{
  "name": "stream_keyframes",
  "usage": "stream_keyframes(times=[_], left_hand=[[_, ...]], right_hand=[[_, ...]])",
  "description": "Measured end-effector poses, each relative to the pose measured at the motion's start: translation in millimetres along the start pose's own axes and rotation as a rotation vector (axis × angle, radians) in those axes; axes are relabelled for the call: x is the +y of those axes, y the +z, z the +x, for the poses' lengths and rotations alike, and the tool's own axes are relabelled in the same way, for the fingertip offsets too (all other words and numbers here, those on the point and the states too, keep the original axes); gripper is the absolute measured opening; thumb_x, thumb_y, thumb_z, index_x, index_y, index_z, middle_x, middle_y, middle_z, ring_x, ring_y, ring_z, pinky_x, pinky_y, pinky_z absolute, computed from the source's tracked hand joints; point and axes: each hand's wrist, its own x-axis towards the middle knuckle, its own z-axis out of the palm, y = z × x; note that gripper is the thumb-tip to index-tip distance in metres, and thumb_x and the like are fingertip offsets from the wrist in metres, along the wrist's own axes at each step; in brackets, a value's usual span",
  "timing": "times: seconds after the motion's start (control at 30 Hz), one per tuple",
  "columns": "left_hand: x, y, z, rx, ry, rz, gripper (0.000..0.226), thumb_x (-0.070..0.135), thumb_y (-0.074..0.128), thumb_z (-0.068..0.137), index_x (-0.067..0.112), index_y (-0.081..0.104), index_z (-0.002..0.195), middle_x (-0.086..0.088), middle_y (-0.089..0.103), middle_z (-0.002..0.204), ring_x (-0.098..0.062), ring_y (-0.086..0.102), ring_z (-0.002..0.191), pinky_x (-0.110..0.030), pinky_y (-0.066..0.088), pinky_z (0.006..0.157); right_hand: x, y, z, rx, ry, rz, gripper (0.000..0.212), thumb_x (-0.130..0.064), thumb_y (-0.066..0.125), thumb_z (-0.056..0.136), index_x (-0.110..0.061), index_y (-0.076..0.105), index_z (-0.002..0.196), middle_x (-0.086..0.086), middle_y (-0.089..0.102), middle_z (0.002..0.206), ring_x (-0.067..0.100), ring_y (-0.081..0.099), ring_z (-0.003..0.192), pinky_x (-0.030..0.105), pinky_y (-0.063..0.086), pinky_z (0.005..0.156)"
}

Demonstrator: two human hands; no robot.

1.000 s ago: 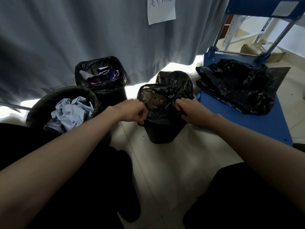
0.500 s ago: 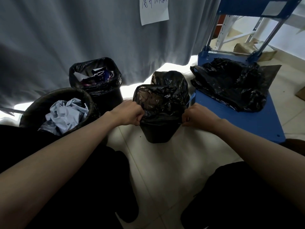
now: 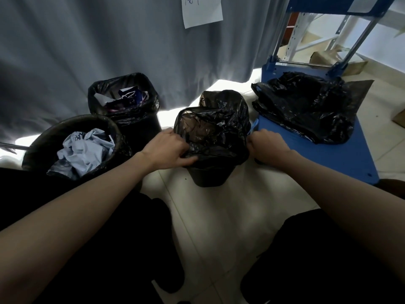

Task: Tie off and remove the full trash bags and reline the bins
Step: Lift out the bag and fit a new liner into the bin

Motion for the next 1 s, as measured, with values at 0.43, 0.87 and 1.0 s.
stream_keyframes(times=[0.43,0.87,1.0], left_hand=[[-20.2,27.2,76.6,-0.137,-0.509,-0.367,0.059,0.019,0.054,0.09,0.006,0.033,0.143,-0.013,0.04,0.144,-0.032,0.043,0.129,-0.042,0.04,0.105],[-49.3,59.4,122.0,-0.105,-0.825,-0.829,0.058,0.013,0.069,0.084,0.008,0.046,0.137,-0.015,0.055,0.133,-0.029,0.052,0.122,-0.029,0.041,0.096],[-52.8,55.1,109.8,-0.079,-0.825,-0.833,0.058,0.013,0.069,0.084,0.01,0.044,0.136,-0.015,0.055,0.13,-0.028,0.054,0.118,-0.026,0.04,0.091]], right_hand=[[-24.7,17.7,57.4,-0.057,0.1,0.344,0.056,-0.015,0.05,0.093,-0.006,0.031,0.145,0.015,0.035,0.145,0.035,0.038,0.128,0.047,0.042,0.096],[-26.3,41.1,95.6,0.144,0.151,0.619,0.056,0.005,0.055,0.083,-0.003,0.039,0.136,0.016,0.035,0.137,0.038,0.051,0.109,0.032,0.035,0.078],[-21.5,40.1,95.6,0.064,0.184,0.663,0.069,0.005,0.055,0.083,-0.007,0.029,0.146,0.02,0.037,0.139,0.042,0.046,0.118,0.04,0.039,0.092]])
